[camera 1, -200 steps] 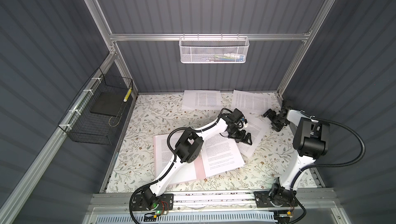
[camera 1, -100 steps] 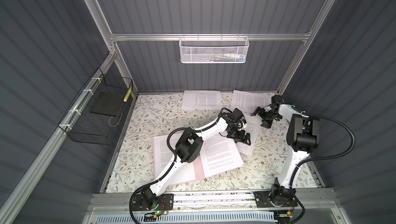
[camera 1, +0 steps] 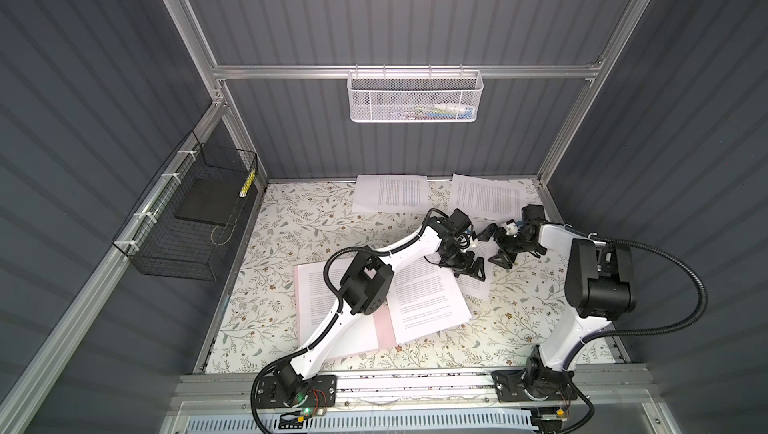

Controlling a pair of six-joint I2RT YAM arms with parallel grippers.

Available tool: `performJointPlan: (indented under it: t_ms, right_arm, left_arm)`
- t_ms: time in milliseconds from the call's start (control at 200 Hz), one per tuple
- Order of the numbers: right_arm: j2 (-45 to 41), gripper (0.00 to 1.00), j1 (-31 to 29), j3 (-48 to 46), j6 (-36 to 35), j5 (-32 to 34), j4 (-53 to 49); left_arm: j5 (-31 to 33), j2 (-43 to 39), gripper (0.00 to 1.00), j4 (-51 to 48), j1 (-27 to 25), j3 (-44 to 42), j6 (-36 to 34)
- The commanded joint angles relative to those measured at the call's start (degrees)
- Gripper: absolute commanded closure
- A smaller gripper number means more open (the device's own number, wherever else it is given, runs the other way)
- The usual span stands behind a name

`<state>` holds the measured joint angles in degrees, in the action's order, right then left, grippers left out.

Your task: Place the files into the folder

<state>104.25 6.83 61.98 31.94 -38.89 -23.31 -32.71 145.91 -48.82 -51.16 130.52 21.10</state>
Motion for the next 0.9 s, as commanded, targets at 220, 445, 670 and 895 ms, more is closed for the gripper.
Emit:
performJointPlan:
  t_ms: [220, 445, 670, 895]
  right_arm:
    - [-7.39, 0.01, 0.46, 1.00, 2.07, 2.34, 5.45]
    - [-9.35, 0.01, -1.84, 2.60, 4.07, 6.05, 4.90]
    - [-19.26, 0.01, -2.77, -6.98, 7.86, 12.68, 9.15]
    - [-26.78, 0.01, -6.34, -10.88, 5.97, 11.69, 7.80]
  left_arm:
    - [1.02, 1.65, 0.02, -5.59, 0.71, 2.02, -2.69]
    - [-2.25, 0.14, 0.01, -8.39, 1.24, 8.31, -6.52]
    - [-5.88, -7.08, 0.00, 1.84, 1.04, 6.40, 4.77]
    - [0.17, -26.76, 0.00, 12.68, -0.64, -18.17, 11.99]
